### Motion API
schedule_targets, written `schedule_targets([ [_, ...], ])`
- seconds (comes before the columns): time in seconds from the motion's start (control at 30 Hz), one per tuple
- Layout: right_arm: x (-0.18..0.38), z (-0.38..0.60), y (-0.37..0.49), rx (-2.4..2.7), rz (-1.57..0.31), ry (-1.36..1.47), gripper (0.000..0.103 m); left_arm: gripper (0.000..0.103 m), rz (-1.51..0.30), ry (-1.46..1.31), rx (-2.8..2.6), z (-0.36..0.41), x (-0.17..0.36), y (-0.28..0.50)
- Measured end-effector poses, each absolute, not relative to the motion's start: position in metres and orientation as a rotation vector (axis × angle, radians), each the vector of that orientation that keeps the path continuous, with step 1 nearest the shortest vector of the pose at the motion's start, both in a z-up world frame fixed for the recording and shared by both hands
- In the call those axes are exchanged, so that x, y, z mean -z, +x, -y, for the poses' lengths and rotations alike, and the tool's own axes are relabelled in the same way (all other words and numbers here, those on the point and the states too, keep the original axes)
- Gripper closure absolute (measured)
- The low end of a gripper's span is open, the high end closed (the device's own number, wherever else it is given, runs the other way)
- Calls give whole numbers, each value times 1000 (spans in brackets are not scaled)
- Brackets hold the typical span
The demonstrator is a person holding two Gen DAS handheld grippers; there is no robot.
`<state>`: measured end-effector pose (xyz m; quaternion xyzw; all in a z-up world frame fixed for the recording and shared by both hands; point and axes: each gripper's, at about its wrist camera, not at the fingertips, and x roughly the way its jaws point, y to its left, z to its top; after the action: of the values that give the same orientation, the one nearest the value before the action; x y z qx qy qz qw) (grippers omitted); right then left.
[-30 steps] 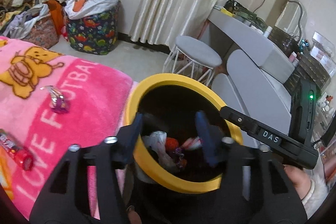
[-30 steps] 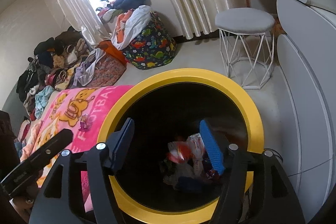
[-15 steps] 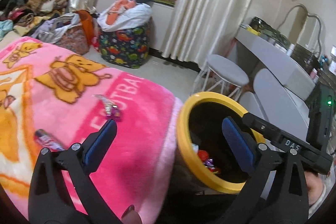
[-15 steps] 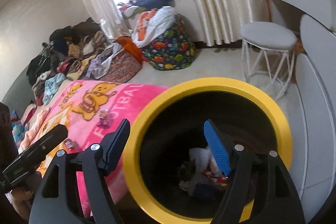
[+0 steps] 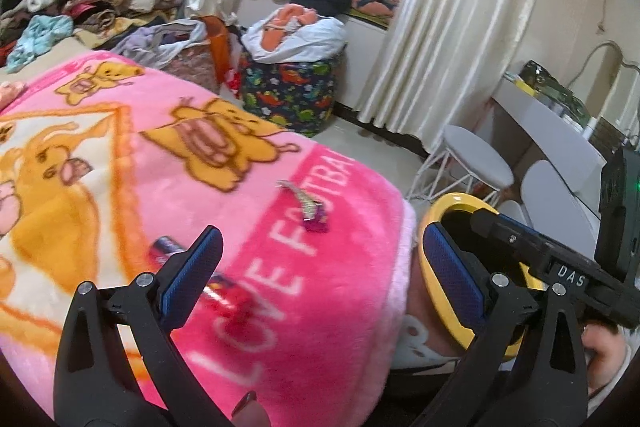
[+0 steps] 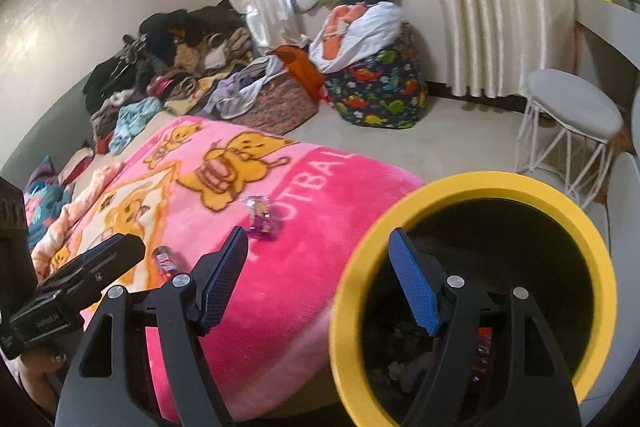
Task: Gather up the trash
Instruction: 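Move both open tools back toward the red tube and purple wrapper, then grasp the red tube with the left tool while the right grasps the purple wrapper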
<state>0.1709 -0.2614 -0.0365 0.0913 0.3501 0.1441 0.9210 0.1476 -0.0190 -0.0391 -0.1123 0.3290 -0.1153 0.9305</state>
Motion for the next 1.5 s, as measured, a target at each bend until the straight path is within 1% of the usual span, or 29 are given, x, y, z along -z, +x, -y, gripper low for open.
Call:
schedule_targets([
  [0.33,49,213,214,-383,-793,154,33,11,-762,-327,152,-28,68,151],
  [0.43,57,200,227,-397,-823,141,34,15,-790,-367,137,-38,79,152],
  [0.5,63,192,235,-403,-845,134,36,18,-814,-409,130,-46,87,154],
  [0.57,70,181,246,-411,-868,123,39,26,-829,-442,132,-50,94,155],
  [0.67,81,169,259,-418,-899,116,43,34,-861,-502,143,-57,106,157],
  [0.73,88,164,267,-421,-928,133,51,34,-876,-544,156,-58,113,158],
  [0.8,97,161,278,-417,-968,164,52,37,-891,-578,169,-58,119,160],
  [0.9,109,155,289,-387,-1003,140,57,40,-909,-603,186,-54,124,163],
  [0.97,119,150,294,-376,-1028,112,69,40,-916,-614,193,-51,127,166],
  [1.0,123,148,296,-381,-1044,108,77,40,-918,-622,195,-50,129,169],
  [1.03,124,149,296,-383,-1046,110,78,41,-919,-628,196,-49,129,171],
  [1.1,120,150,290,-404,-1013,123,79,47,-921,-637,190,-49,131,175],
  [1.17,110,154,281,-414,-972,128,79,57,-928,-643,180,-49,132,179],
  [1.2,105,157,275,-415,-953,131,79,60,-932,-646,170,-49,133,181],
  [1.23,99,162,270,-420,-934,142,79,69,-934,-645,164,-49,134,182],
  [1.27,94,167,264,-422,-918,153,79,72,-937,-644,161,-49,135,183],
  [1.5,69,199,228,-405,-850,188,79,76,-881,-563,204,-31,114,177],
])
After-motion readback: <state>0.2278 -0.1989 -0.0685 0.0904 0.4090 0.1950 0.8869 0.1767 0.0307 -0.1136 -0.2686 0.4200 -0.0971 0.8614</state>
